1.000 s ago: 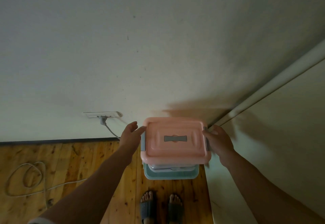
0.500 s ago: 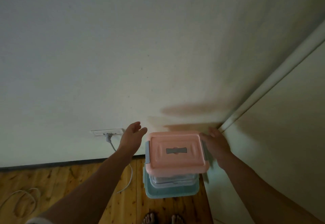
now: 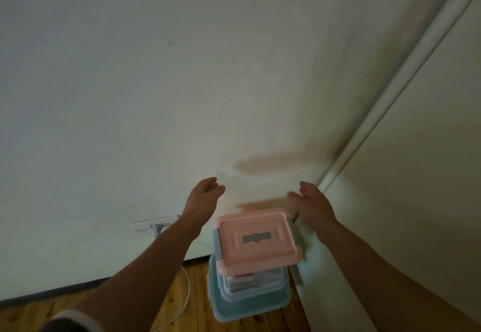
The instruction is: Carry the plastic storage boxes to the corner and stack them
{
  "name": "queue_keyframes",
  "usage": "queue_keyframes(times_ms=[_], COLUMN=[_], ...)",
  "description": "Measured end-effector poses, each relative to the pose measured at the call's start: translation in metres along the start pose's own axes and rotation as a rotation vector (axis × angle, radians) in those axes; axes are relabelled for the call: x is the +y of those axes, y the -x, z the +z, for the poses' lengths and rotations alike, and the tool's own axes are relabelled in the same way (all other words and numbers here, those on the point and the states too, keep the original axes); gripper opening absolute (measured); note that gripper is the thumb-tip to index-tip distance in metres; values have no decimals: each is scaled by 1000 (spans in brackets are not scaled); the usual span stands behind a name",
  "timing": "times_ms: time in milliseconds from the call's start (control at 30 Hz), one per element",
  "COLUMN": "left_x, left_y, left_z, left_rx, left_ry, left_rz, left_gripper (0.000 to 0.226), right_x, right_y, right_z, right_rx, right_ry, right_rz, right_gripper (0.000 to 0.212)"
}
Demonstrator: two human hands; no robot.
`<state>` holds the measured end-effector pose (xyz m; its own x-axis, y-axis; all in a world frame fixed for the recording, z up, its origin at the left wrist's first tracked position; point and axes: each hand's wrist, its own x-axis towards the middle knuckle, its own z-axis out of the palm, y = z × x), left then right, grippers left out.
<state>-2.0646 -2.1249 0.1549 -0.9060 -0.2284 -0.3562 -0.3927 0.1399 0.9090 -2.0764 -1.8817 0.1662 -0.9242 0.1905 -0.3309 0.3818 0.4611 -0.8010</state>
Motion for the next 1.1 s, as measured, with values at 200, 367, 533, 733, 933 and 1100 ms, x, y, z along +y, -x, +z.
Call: queue_keyframes(times_ms=[200,367,533,733,933,1100], left_x=[30,45,50,50,40,37], left_y=[14,34,72,129,178,202], left_z=[10,17,41,67,82,97], left_rx=[-38,-52,-74,-111,-124,-151], left_ry=[24,4,-14,-51,-76,-39], left_rz=[75,121,152,172,181,170], left_gripper=[45,45,44,45,44,40], right_x=[-15,-18,-6,18,42,61], right_y=[21,43,78,121,161,192], right_z=[-21,-40,-67,-97,-114,-122], right_rx=[31,56,72,85,68,122], right_ry=[32,28,21,-36,-89,-117], right_rz=[-59,-98,-148,-181,-193,-182], right_gripper=[59,58,56,51,51,48])
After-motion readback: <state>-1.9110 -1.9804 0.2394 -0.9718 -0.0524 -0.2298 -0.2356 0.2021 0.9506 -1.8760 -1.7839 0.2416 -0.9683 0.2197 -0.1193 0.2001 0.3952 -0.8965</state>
